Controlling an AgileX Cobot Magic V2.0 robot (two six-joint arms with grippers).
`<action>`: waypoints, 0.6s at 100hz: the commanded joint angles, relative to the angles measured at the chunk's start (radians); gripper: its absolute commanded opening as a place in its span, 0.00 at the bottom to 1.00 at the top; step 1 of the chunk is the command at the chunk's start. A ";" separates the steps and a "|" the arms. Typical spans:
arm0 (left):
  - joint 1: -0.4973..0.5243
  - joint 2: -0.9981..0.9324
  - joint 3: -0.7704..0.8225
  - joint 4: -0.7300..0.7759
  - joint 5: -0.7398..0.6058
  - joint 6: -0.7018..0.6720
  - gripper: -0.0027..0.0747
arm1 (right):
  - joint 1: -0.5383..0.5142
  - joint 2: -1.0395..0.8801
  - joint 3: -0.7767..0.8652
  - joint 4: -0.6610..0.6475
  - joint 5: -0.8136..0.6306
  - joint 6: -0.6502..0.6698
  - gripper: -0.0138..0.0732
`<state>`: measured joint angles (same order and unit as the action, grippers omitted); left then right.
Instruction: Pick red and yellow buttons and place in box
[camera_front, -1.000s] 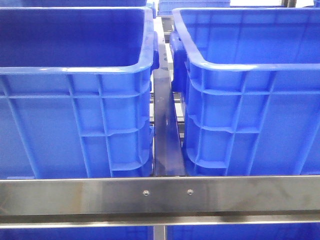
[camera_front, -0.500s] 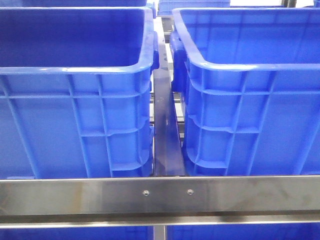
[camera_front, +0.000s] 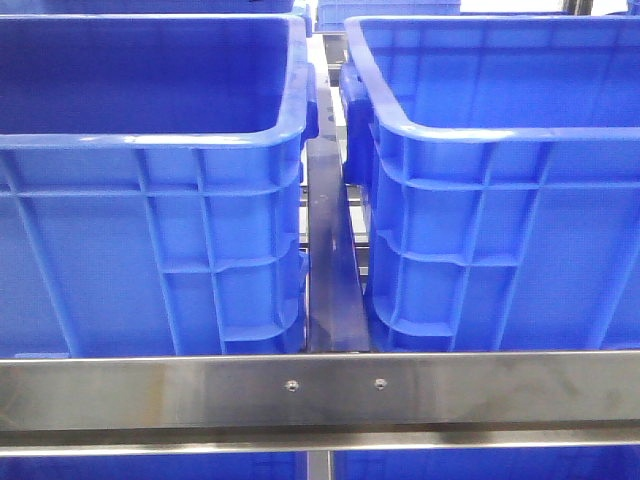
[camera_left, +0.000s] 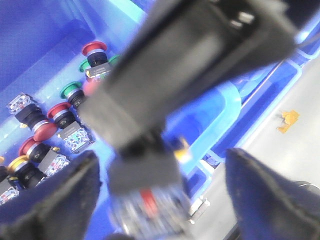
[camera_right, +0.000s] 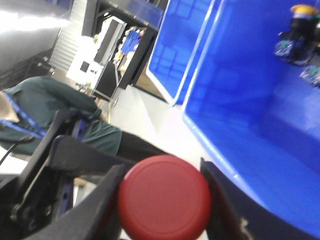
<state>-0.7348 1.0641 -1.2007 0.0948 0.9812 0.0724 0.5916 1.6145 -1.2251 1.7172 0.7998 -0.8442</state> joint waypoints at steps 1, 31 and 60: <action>-0.008 -0.016 -0.032 -0.004 -0.062 -0.002 0.67 | -0.030 -0.044 -0.035 0.071 0.008 -0.023 0.20; -0.008 -0.016 -0.032 -0.004 -0.062 -0.002 0.67 | -0.273 -0.048 -0.034 0.057 0.091 -0.025 0.20; -0.008 -0.016 -0.032 -0.004 -0.062 -0.002 0.67 | -0.558 -0.048 0.030 0.057 0.183 -0.025 0.20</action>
<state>-0.7348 1.0641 -1.2007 0.0948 0.9812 0.0724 0.1081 1.6145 -1.2016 1.7154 0.9183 -0.8508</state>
